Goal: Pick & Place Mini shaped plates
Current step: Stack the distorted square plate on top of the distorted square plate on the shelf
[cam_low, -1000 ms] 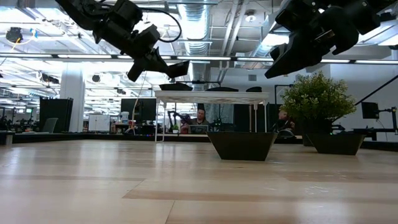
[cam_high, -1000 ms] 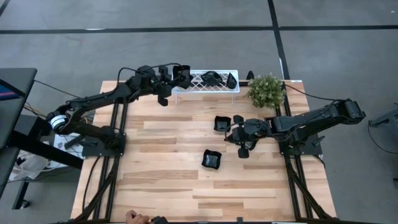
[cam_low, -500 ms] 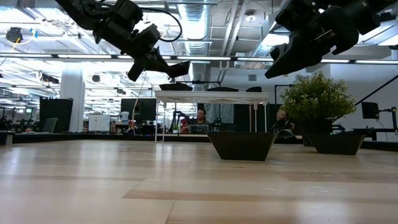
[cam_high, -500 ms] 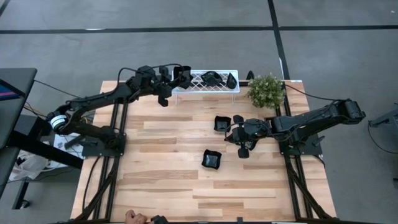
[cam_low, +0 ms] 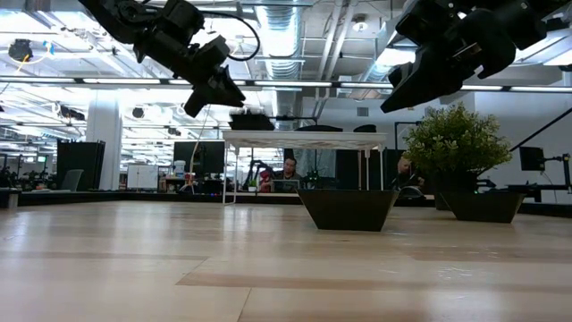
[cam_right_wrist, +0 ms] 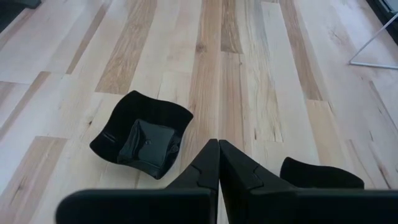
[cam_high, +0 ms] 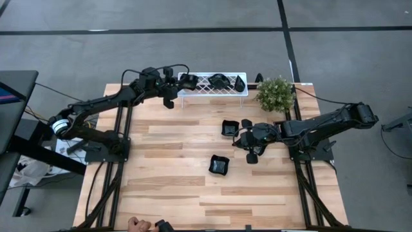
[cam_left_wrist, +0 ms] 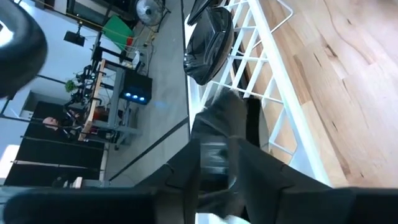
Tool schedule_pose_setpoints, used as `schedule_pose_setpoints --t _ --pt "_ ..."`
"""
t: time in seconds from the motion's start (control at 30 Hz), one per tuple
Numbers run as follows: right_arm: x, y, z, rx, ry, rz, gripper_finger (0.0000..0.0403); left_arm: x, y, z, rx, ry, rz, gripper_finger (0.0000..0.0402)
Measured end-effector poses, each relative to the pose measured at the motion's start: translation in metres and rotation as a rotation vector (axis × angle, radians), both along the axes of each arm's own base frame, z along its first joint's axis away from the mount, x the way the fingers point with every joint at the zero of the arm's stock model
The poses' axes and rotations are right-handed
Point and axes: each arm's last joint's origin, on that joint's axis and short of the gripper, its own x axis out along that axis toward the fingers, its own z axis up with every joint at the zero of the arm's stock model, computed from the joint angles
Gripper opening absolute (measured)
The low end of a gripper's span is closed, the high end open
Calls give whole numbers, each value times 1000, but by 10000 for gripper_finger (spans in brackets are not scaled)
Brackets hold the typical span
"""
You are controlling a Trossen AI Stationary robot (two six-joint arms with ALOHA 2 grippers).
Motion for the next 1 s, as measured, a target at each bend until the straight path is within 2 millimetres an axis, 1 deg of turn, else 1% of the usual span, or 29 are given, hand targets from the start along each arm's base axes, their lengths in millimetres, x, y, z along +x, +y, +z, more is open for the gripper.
schedule_pose_setpoints --t 0.13,0.33,0.43,0.53,0.6,0.67,0.87,1.0 --pt "0 0 0 0 0 0 0 0 0 1 4 -5 1 108" --pt "0 0 0 0 0 0 0 1 0 1 14 -3 22 111" --pt "0 0 0 1 0 -1 0 3 -4 2 -38 -40 89 109" --pt "0 0 0 2 1 -1 0 10 -16 4 -95 -89 199 106" --pt "0 0 0 2 1 1 0 16 -29 1 -135 -80 240 103" --pt "0 0 0 3 1 0 0 22 -46 -3 -182 -52 214 101" --pt "0 0 0 75 2 -46 0 41 -115 -12 -318 -25 66 99" --pt "0 0 0 114 5 -73 0 44 -165 -20 -414 11 -99 99"
